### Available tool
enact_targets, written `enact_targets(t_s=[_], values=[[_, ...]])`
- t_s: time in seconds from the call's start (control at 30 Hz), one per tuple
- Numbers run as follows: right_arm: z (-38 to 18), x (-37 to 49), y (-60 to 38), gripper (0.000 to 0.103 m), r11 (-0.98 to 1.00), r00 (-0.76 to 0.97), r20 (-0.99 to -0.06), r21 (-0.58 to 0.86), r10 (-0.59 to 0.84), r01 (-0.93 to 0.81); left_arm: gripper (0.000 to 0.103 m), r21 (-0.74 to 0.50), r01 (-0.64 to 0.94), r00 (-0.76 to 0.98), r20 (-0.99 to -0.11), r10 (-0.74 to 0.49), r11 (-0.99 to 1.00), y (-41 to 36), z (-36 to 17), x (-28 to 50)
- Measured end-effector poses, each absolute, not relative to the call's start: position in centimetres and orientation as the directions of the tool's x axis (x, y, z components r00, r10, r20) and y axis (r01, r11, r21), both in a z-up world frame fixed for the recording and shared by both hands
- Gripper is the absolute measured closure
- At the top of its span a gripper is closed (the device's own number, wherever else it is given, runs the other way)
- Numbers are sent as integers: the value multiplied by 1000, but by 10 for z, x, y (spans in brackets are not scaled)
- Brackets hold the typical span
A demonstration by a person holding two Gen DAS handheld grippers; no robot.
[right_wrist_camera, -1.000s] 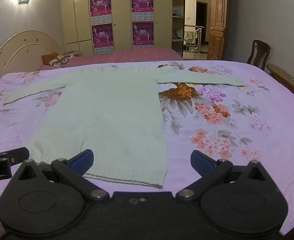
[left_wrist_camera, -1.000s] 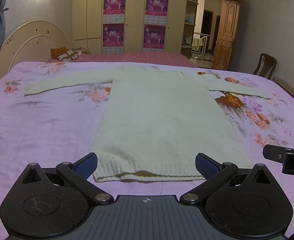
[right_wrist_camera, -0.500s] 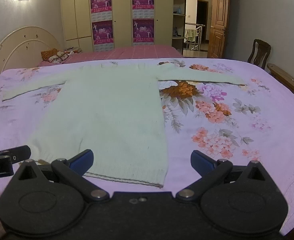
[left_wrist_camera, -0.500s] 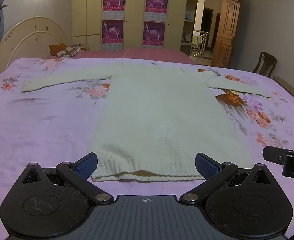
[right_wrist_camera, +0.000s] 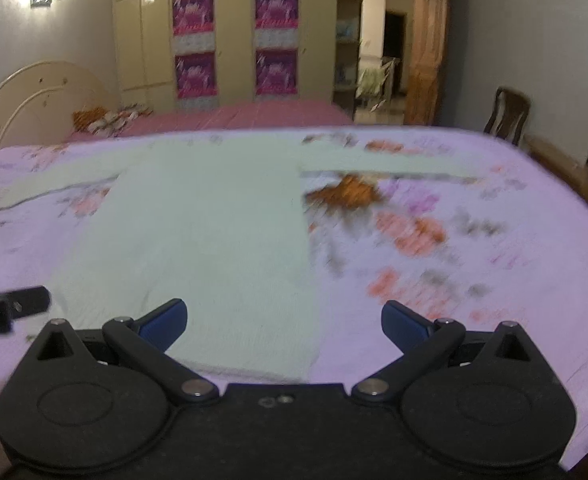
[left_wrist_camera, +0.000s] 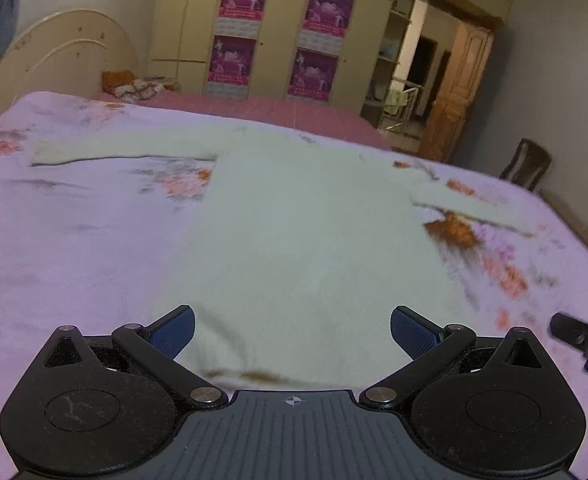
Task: Fold small clothes
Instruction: 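Grasp the side edge of the green sweater with the right gripper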
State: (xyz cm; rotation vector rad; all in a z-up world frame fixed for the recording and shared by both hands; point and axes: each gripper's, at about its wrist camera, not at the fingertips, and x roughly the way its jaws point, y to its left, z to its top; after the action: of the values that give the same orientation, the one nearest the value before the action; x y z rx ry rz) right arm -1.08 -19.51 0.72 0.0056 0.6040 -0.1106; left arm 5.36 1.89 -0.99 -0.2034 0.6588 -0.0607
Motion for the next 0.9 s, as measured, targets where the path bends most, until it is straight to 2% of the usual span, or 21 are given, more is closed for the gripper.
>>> enact_targets(t_s=[0.13,0.2,0.37,0.4,0.47,0.5,0.53,0.7,0.83,0.9], values=[[25,6,-229,0,977,862,-462,-53,-208,208,0,-219,22,833,-536,-139,975,14,7,86],[34,27,-259,1,970,873,-434,-4,-221,244,0,-215,30,851,-507,-138,976,12,14,113],[34,103,-339,3,944,876,-422,118,-233,308,0,-198,15,829,-546,-123,980,-3,3,202],[30,124,-359,8,937,874,-423,136,-240,323,0,-179,-14,834,-545,-87,984,-9,1,219],[18,164,-394,59,921,853,-451,146,-263,362,0,-156,-37,838,-543,-55,987,-20,-5,250],[10,185,-412,69,909,839,-471,160,-273,385,0,-145,-48,838,-544,-39,988,-26,-9,265],[2,202,-432,62,898,832,-483,184,-272,400,0,-127,-62,837,-547,-18,990,-33,-14,285],[-62,277,-525,61,801,791,-570,356,-223,482,0,-79,-98,827,-561,37,992,-60,-37,346],[-111,312,-557,62,745,758,-628,419,-175,519,0,-67,-134,813,-578,71,989,-65,-47,371],[-123,318,-564,62,724,781,-604,466,-159,508,0,-63,-147,807,-585,82,987,-63,-51,378]])
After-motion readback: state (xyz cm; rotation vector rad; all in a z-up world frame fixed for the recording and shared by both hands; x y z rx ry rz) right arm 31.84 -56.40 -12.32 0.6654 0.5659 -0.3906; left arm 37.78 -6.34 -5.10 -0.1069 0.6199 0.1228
